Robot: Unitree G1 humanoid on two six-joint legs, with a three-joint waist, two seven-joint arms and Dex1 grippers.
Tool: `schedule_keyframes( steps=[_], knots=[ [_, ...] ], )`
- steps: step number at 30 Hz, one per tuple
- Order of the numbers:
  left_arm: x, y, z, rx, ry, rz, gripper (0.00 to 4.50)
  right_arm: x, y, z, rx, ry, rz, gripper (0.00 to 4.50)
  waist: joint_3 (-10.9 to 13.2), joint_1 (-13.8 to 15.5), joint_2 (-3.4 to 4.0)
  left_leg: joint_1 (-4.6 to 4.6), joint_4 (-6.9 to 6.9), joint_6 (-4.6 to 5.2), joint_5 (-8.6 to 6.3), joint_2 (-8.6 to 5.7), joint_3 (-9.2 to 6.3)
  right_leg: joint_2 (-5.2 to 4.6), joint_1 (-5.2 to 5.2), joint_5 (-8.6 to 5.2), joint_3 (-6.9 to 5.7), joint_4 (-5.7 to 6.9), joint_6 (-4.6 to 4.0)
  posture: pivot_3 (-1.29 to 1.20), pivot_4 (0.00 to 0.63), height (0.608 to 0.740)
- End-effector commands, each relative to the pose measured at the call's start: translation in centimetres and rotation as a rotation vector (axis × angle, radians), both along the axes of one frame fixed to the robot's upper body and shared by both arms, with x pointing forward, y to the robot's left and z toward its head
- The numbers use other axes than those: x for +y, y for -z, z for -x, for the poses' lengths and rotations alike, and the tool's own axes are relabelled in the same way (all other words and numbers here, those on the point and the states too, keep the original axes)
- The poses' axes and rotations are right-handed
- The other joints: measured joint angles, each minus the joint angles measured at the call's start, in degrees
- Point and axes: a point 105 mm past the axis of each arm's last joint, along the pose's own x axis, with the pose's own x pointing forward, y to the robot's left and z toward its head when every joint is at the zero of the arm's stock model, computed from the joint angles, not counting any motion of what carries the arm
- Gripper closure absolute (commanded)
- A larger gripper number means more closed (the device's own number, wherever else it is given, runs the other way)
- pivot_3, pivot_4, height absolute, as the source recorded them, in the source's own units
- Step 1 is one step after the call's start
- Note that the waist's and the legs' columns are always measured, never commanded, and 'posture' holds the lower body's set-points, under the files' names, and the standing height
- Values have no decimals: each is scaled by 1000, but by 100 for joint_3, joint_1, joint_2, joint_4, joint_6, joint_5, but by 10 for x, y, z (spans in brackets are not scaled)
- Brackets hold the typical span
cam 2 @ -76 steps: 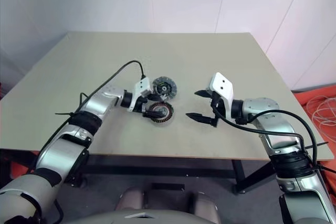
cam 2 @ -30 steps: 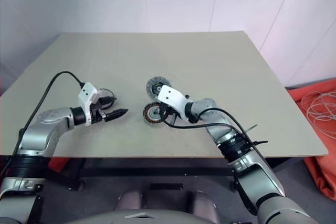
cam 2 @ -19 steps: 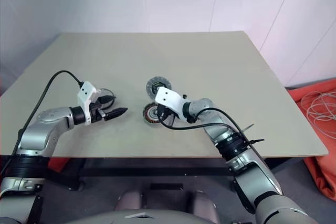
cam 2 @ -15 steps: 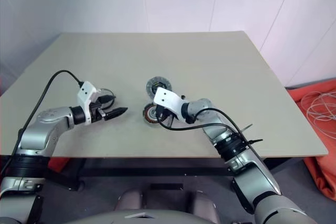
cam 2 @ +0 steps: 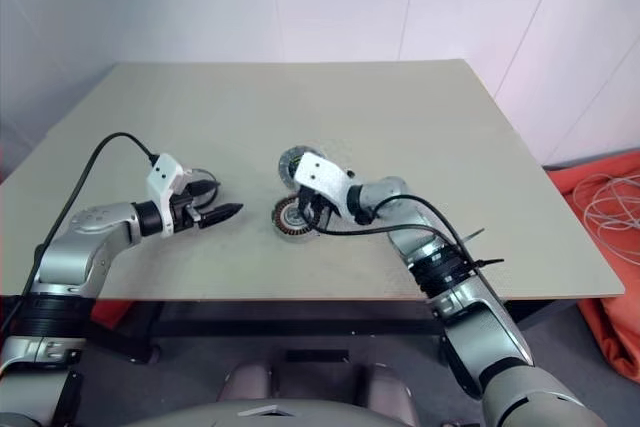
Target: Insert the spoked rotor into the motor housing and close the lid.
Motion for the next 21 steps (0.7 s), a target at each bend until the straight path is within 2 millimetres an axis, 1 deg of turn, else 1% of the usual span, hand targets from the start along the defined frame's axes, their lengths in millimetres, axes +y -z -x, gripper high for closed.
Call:
schedule_keyframes(
  steps=[1,3,10,13,17,21],
  knots=[
    [1,-15,-5,-57,4,-12,0,16,-22,2,-60,-45,-50,4483,0,-1,0,0,0,0,0,0,0,1,0,2,0,0,-3,0,0,740],
    [1,-15,-6,-58,4,-11,0,23,-21,3,-60,-59,-50,4483,0,-2,0,-2,0,0,0,0,0,1,-1,14,0,0,-24,0,0,740],
    [-2,-14,-7,-57,7,-10,0,43,-20,3,-94,-110,-1,4483,0,-12,0,0,0,-3,2,1,0,1,-1,14,0,0,-24,0,0,740],
    [-3,-15,-7,-57,8,-10,0,48,-20,2,-102,-122,23,4483,0,-12,0,-1,0,-4,2,0,-1,1,-1,14,0,1,-24,0,0,740],
    [-4,-14,-7,-56,11,-9,0,45,-8,1,-93,-136,114,4483,0,-11,0,-2,0,-3,2,0,-1,0,-1,15,1,0,-26,0,0,740],
    [-5,-14,-7,-56,12,-8,0,39,-1,2,-59,-132,151,4483,0,-15,-1,-3,-1,-3,2,0,-2,1,-2,16,0,0,-27,0,0,740]
  ],
)
